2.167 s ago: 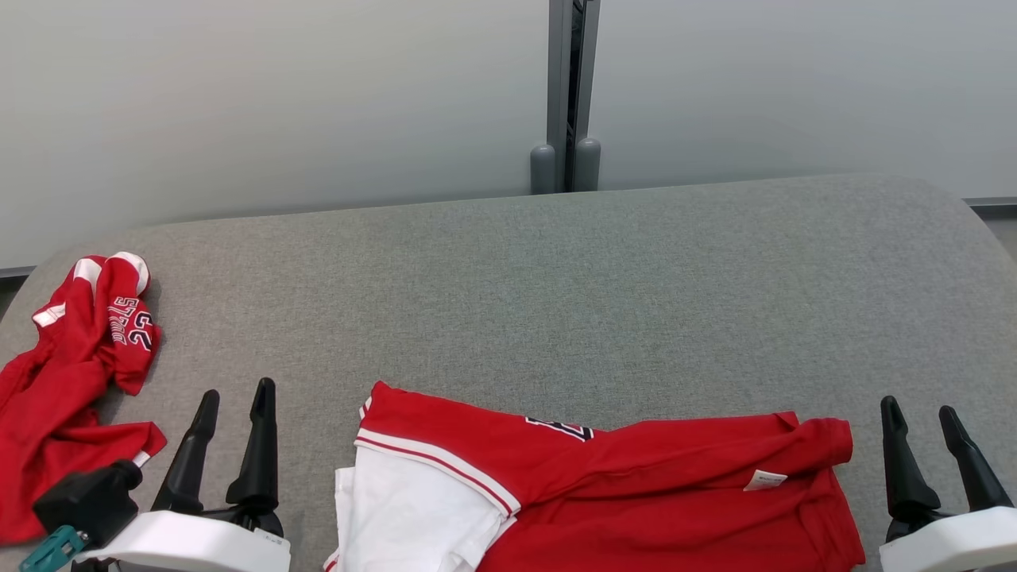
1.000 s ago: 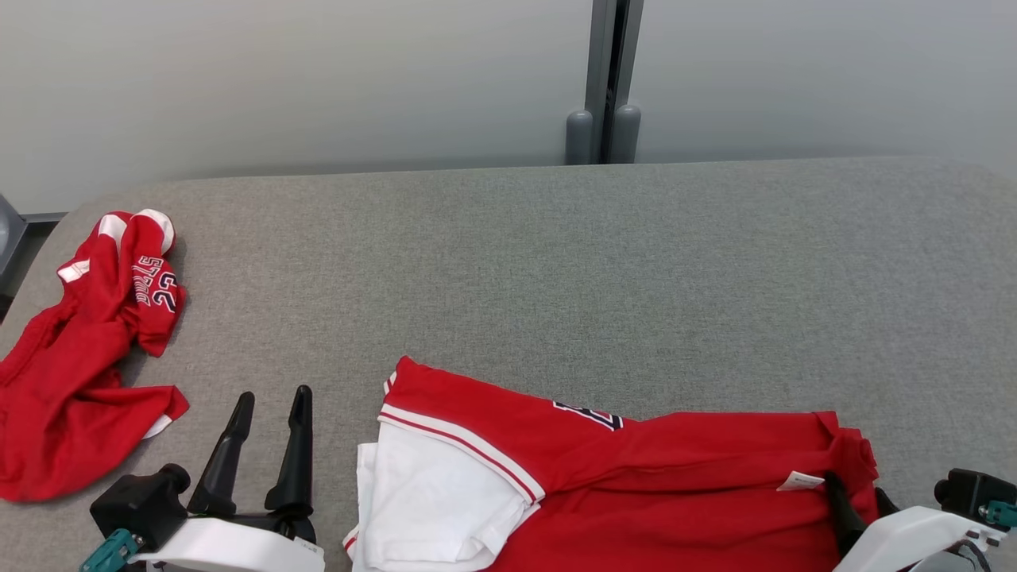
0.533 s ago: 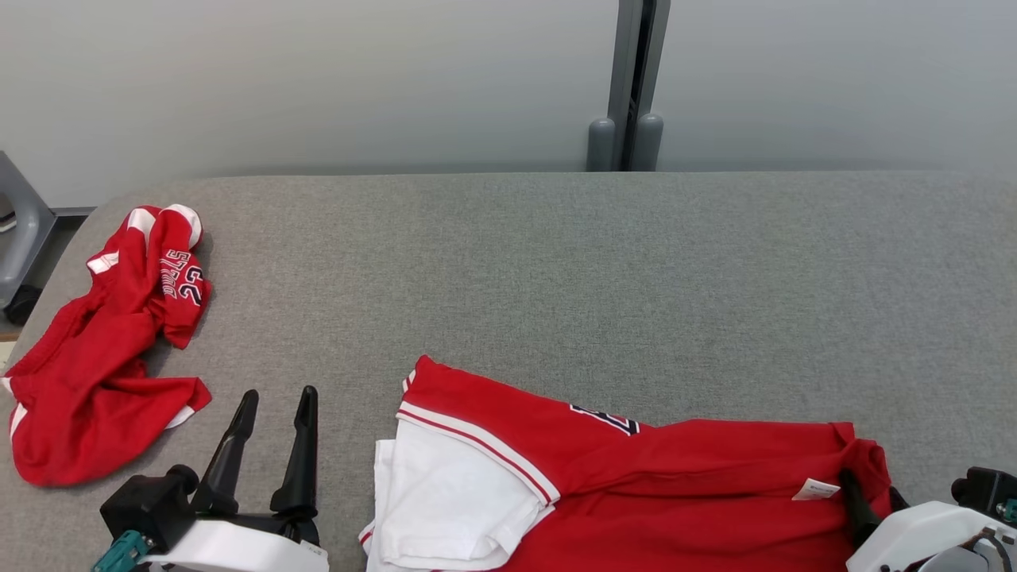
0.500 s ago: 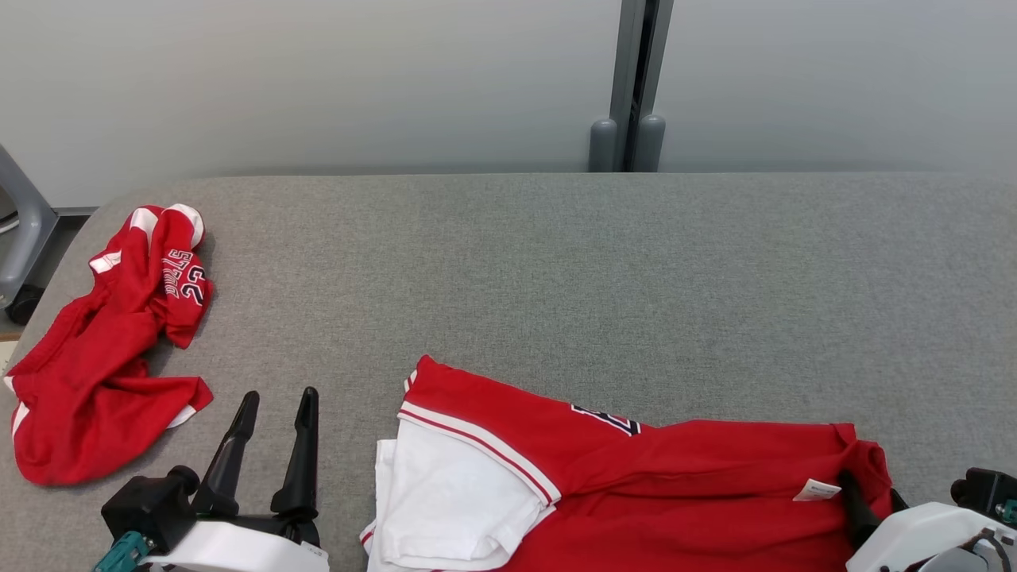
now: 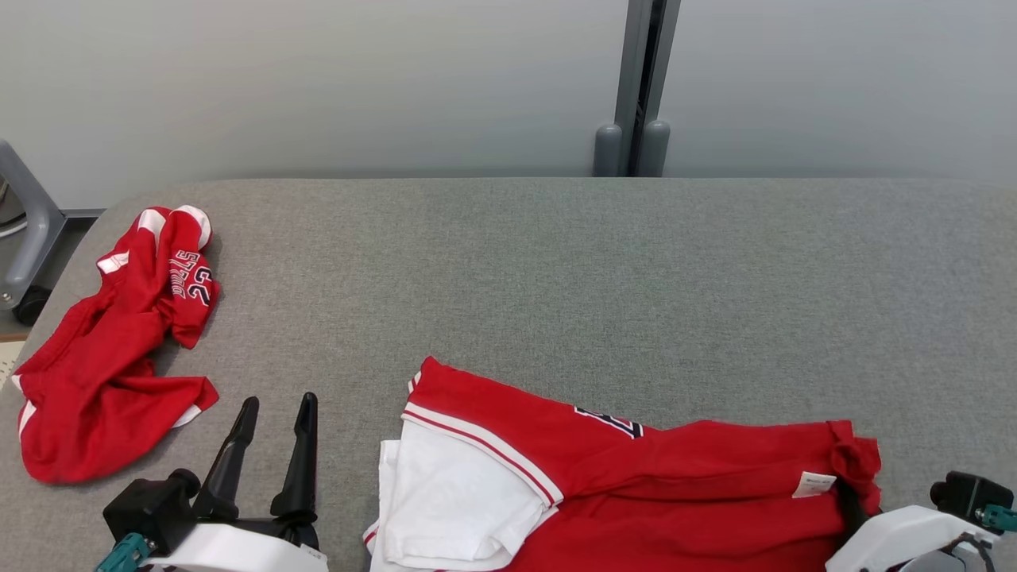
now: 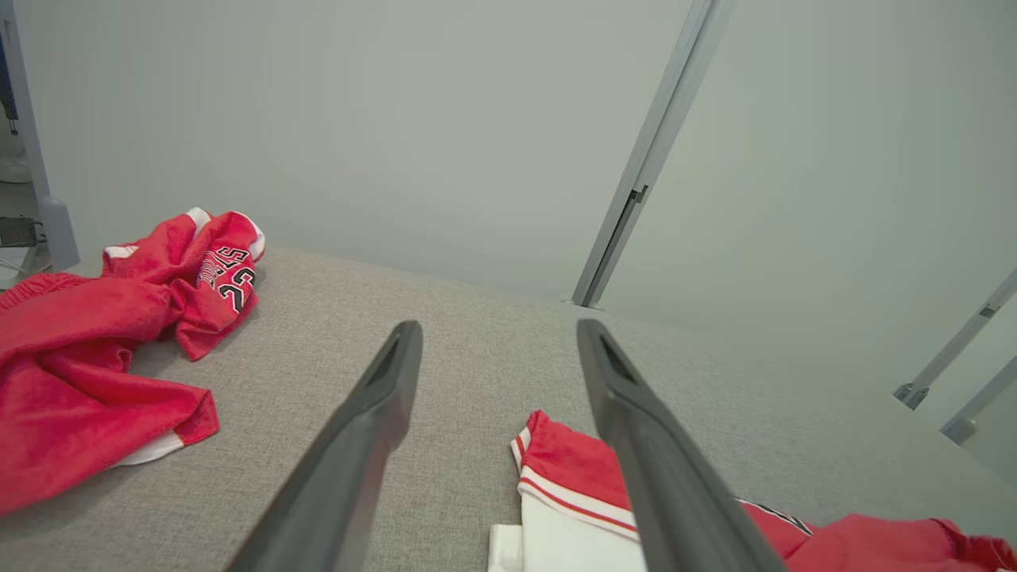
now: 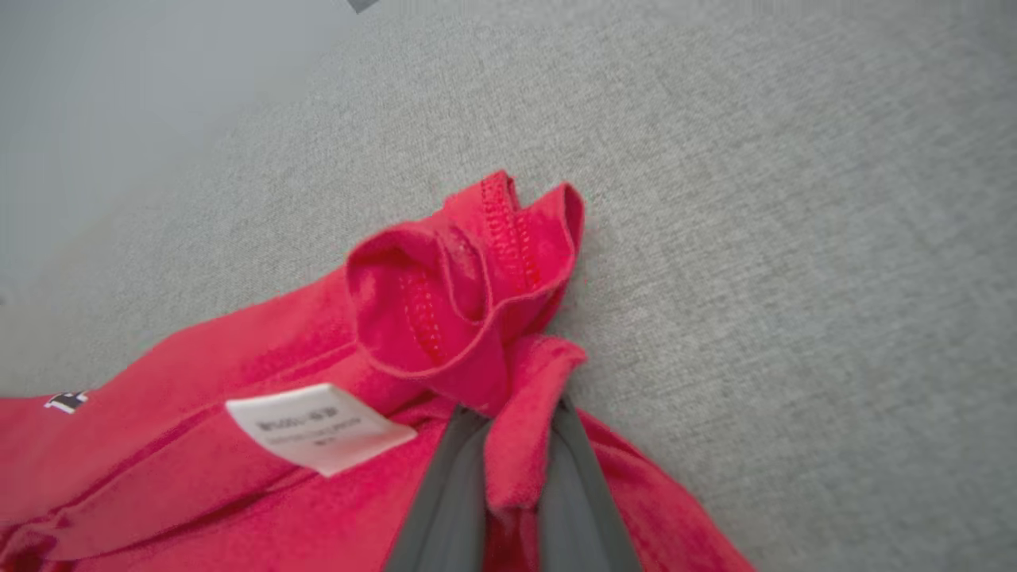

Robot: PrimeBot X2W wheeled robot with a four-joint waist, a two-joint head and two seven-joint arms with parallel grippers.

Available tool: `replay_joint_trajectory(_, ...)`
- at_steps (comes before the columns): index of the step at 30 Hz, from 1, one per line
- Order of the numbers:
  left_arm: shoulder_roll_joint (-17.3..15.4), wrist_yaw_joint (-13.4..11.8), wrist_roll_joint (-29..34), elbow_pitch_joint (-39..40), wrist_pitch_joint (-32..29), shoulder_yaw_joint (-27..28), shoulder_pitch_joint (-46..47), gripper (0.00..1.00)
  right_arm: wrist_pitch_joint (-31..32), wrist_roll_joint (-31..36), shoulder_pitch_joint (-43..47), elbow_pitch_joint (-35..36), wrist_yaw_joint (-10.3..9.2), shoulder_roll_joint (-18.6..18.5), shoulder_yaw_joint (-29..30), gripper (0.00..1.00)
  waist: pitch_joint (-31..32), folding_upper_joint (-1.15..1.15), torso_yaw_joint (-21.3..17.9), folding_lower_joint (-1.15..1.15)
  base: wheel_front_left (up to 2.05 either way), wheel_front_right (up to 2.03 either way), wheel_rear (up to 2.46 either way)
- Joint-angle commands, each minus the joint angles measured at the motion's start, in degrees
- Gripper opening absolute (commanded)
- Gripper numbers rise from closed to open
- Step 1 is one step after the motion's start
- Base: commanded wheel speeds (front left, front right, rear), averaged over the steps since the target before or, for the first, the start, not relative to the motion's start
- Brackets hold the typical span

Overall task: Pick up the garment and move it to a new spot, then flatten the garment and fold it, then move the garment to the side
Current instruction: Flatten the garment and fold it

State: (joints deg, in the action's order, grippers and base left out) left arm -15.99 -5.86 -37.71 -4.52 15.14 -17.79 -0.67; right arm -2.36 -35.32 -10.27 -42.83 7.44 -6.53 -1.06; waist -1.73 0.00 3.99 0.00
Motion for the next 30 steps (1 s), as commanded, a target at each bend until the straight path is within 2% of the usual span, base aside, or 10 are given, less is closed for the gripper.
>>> replay_joint_trajectory(1, -0.15, 0.35, 0.55, -0.19, -0.02, 0.16, 0.40, 1.00, -1.35, -0.76, -1.30, 0.74, 0.08, -0.63, -0.08, 0.00, 0.02, 0.00, -0.19, 0.00, 0.00, 0.00, 0.00)
replay_joint_trajectory(4, -0.08, 0.28, 0.52, -0.21, -0.02, -0.01, 0.32, 1.00, -2.52, -1.96, -1.68, 1.13, 0.06, -1.67, 0.27, 0.00, 0.09, 0.00, -0.56, 0.00, 0.00, 0.00, 0.00)
replay_joint_trajectory(10, 0.14, 0.43, 0.67, -0.33, -0.02, -0.29, 0.36, 1.00, -3.42, -2.44, -2.44, 1.12, 0.04, -6.12, 2.22, 0.00, 0.29, 0.00, -1.29, 0.00, 0.00, 0.00, 0.00)
replay_joint_trajectory(16, 0.40, 0.67, 0.80, -0.61, -0.02, -0.25, 0.23, 1.00, -3.64, -1.40, -3.04, 1.87, 0.05, -8.14, 3.44, 0.00, 0.56, 0.00, -1.60, 0.00, 0.00, 0.00, 0.00)
replay_joint_trajectory(22, 0.76, 0.80, 0.90, -0.87, -0.02, -0.26, -0.37, 1.00, -5.21, 0.38, -1.63, 9.66, 0.05, -6.59, 3.64, 0.00, 1.21, 0.00, -1.68, 0.00, 0.00, 0.00, 0.00)
replay_joint_trajectory(30, 0.74, 1.17, 0.64, -1.60, -0.09, -0.22, -0.07, 1.00, -0.29, 3.66, 2.16, 26.81, 0.05, -2.16, 3.19, 0.00, 1.59, 0.00, -0.13, 0.00, 0.00, 0.00, 0.00)
